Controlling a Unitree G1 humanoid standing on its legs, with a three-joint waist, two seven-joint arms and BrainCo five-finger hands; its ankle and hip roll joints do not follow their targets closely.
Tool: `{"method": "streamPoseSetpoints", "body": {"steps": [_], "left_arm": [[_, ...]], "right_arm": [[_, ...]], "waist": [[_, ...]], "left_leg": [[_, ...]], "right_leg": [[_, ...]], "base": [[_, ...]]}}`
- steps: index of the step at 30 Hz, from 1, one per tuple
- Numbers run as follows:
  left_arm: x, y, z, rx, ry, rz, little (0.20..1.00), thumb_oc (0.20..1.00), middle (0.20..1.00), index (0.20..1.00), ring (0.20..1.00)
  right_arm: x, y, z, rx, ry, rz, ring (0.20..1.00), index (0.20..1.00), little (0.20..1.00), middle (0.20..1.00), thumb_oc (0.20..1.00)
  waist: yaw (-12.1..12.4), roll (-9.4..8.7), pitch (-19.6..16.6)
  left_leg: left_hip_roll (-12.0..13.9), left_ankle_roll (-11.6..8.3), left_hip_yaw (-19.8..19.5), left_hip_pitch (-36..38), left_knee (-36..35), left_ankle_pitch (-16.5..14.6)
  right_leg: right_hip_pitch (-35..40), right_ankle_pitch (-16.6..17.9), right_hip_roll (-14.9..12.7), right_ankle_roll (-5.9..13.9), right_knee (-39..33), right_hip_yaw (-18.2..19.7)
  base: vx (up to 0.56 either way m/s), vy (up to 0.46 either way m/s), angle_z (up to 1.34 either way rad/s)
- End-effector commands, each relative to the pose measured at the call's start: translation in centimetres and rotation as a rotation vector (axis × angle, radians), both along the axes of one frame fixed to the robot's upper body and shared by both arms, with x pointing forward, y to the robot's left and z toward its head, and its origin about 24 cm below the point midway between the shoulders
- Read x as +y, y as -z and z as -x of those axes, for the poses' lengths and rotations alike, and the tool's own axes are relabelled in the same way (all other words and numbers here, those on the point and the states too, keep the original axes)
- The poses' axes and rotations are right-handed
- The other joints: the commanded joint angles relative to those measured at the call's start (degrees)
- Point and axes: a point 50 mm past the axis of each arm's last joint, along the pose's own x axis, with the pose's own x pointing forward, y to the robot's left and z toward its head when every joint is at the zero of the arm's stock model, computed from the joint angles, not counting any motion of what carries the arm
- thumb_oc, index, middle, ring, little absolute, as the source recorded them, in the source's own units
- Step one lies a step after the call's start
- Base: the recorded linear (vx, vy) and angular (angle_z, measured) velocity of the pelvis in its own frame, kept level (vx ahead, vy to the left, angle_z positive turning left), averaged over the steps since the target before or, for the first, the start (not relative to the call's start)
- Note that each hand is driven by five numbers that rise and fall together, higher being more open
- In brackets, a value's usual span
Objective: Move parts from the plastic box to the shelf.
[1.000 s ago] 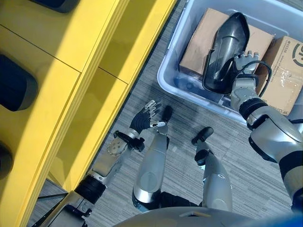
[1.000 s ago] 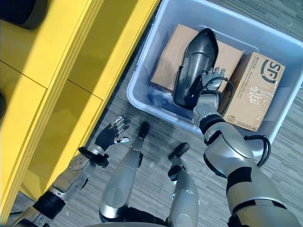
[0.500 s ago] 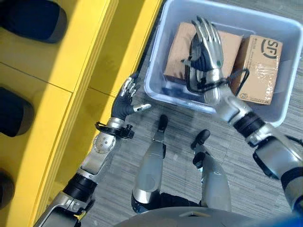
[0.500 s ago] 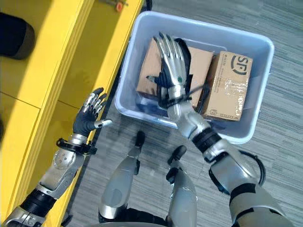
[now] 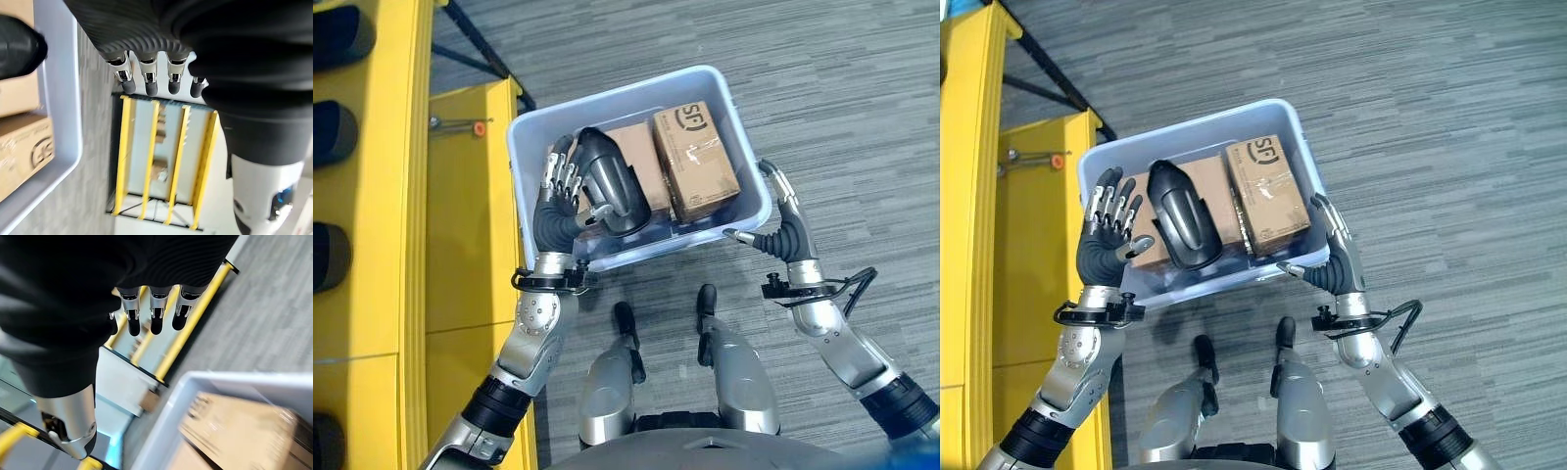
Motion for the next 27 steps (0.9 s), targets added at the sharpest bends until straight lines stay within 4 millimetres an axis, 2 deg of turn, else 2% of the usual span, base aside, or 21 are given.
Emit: {"method": "streamPoseSetpoints", "body": {"steps": [1, 4, 7, 9, 11, 14, 16, 17, 20, 23, 24, 25, 27], "left_arm": [[0.0, 1.0, -0.1, 0.053, -0.082, -0.016, 1.000, 1.000, 1.000, 1.000, 1.000], [0.0, 1.3, -1.1, 0.098, -0.173, 0.082, 1.000, 1.000, 1.000, 1.000, 1.000], [0.6, 1.7, -1.9, 0.127, -0.398, 0.122, 1.000, 1.000, 1.000, 1.000, 1.000], [1.8, 2.6, -2.4, 0.208, -0.604, 0.130, 1.000, 1.000, 1.000, 1.000, 1.000], [2.4, 3.2, -2.6, 0.240, -0.699, 0.137, 1.000, 1.000, 1.000, 1.000, 1.000], [3.7, 3.7, -2.9, 0.270, -0.921, 0.122, 1.000, 1.000, 1.000, 1.000, 1.000], [4.2, 3.5, -3.1, 0.243, -1.034, 0.064, 1.000, 1.000, 1.000, 1.000, 1.000], [4.8, 2.8, -3.5, 0.207, -1.128, 0.062, 1.000, 1.000, 1.000, 1.000, 1.000], [5.3, 0.6, -3.7, 0.061, -1.227, 0.018, 1.000, 1.000, 1.000, 1.000, 1.000], [5.6, 0.3, -3.9, 0.058, -1.260, -0.024, 1.000, 1.000, 1.000, 1.000, 1.000], [5.9, 0.6, -4.6, 0.113, -1.231, -0.114, 1.000, 1.000, 1.000, 1.000, 1.000], [5.9, 0.6, -4.7, 0.113, -1.229, -0.118, 1.000, 1.000, 1.000, 1.000, 1.000], [5.3, 0.7, -5.6, 0.131, -1.182, -0.188, 1.000, 1.000, 1.000, 1.000, 1.000]], "right_arm": [[1.5, -1.7, -0.9, -0.067, -0.065, -0.082, 1.000, 1.000, 1.000, 1.000, 1.000], [1.8, -1.4, -1.0, -0.048, -0.077, -0.043, 1.000, 1.000, 1.000, 1.000, 1.000], [2.1, -0.8, -1.1, -0.053, -0.075, 0.046, 1.000, 1.000, 1.000, 1.000, 1.000], [1.8, -0.2, -1.3, -0.039, -0.040, 0.067, 1.000, 1.000, 1.000, 1.000, 1.000], [1.6, 0.0, -1.4, -0.039, -0.023, 0.062, 1.000, 1.000, 1.000, 1.000, 1.000], [1.2, 0.2, -1.8, -0.039, 0.011, 0.024, 1.000, 1.000, 1.000, 1.000, 1.000], [1.4, 0.0, -1.9, -0.050, 0.006, 0.007, 1.000, 1.000, 1.000, 1.000, 1.000], [1.8, -0.3, -1.8, -0.070, -0.013, 0.027, 1.000, 1.000, 1.000, 1.000, 1.000], [1.7, -0.3, -1.8, -0.054, -0.013, 0.060, 1.000, 1.000, 1.000, 1.000, 1.000], [1.6, 0.1, -1.7, -0.051, -0.020, 0.060, 1.000, 1.000, 1.000, 1.000, 1.000], [2.2, 0.4, -1.8, -0.045, -0.054, 0.084, 1.000, 1.000, 1.000, 1.000, 1.000], [2.2, 0.4, -1.8, -0.044, -0.055, 0.087, 1.000, 1.000, 1.000, 1.000, 1.000], [2.5, 0.6, -1.7, -0.044, -0.083, 0.119, 1.000, 1.000, 1.000, 1.000, 1.000]], "waist": [[1.40, -2.98, -1.73], [0.18, -3.39, -1.23], [-0.49, -4.35, -0.49], [-0.54, -5.04, -0.20], [-0.57, -5.40, -0.01], [-0.27, -6.84, 0.42], [-0.35, -7.99, 0.56], [-0.78, -9.12, 0.56], [-1.07, -10.58, 0.98], [-0.95, -11.63, 1.02], [-0.71, -13.14, 1.15], [-0.72, -13.20, 1.18], [-0.95, -14.50, 1.35]], "left_leg": [[2.32, -1.04, -1.73, -2.66, 1.79, 0.50], [3.17, -1.39, -1.24, -3.44, 1.81, 0.78], [4.45, -1.93, -1.12, -5.13, 1.93, 1.58], [5.15, -2.36, -1.28, -6.01, 1.85, 2.20], [5.47, -2.58, -1.41, -6.40, 1.88, 2.42], [6.77, -3.36, -1.50, -7.70, 2.12, 3.12], [7.59, -3.74, -1.21, -8.07, 2.16, 3.32], [8.31, -4.15, -0.95, -8.43, 2.44, 3.47], [9.06, -4.43, -1.24, -9.51, 3.42, 3.77], [9.58, -4.52, -1.39, -10.25, 4.07, 3.58], [10.43, -4.85, -1.66, -11.24, 5.00, 3.74], [10.48, -4.88, -1.71, -11.32, 5.07, 3.75], [11.45, -5.19, -1.99, -11.92, 5.88, 4.20]], "right_leg": [[1.49, -2.00, -3.03, 4.60, 0.80, 4.68], [-0.02, -1.99, -2.21, 4.26, 0.72, 5.78], [-2.43, -1.79, -1.47, 4.00, 1.15, 6.34], [-3.44, -1.70, -1.00, 3.85, 1.19, 6.46], [-3.98, -1.69, -0.81, 3.86, 1.34, 6.42], [-5.26, -1.56, -0.45, 3.86, 1.55, 5.83], [-5.87, -1.62, -0.14, 3.78, 1.80, 5.72], [-6.51, -1.84, 0.39, 3.69, 2.26, 5.77], [-7.43, -2.00, 1.49, 3.38, 2.89, 6.14], [-7.91, -2.15, 1.88, 3.32, 3.52, 5.74], [-8.49, -2.32, 2.38, 3.27, 4.32, 5.03], [-8.53, -2.33, 2.42, 3.24, 4.36, 4.99], [-8.51, -2.37, 2.95, 3.11, 4.48, 4.72]], "base": [[-0.02, -0.002, -0.28], [-0.02, -0.027, -0.37], [-0.06, -0.098, -0.11], [-0.04, -0.110, -0.06], [-0.02, -0.085, -0.02], [-0.03, -0.128, -0.01], [0.00, -0.123, -0.01], [0.03, -0.074, 0.00], [0.01, -0.073, 0.00], [-0.02, -0.096, -0.02], [-0.03, -0.105, -0.02], [-0.02, -0.106, 0.02], [-0.01, -0.062, 0.01]]}}
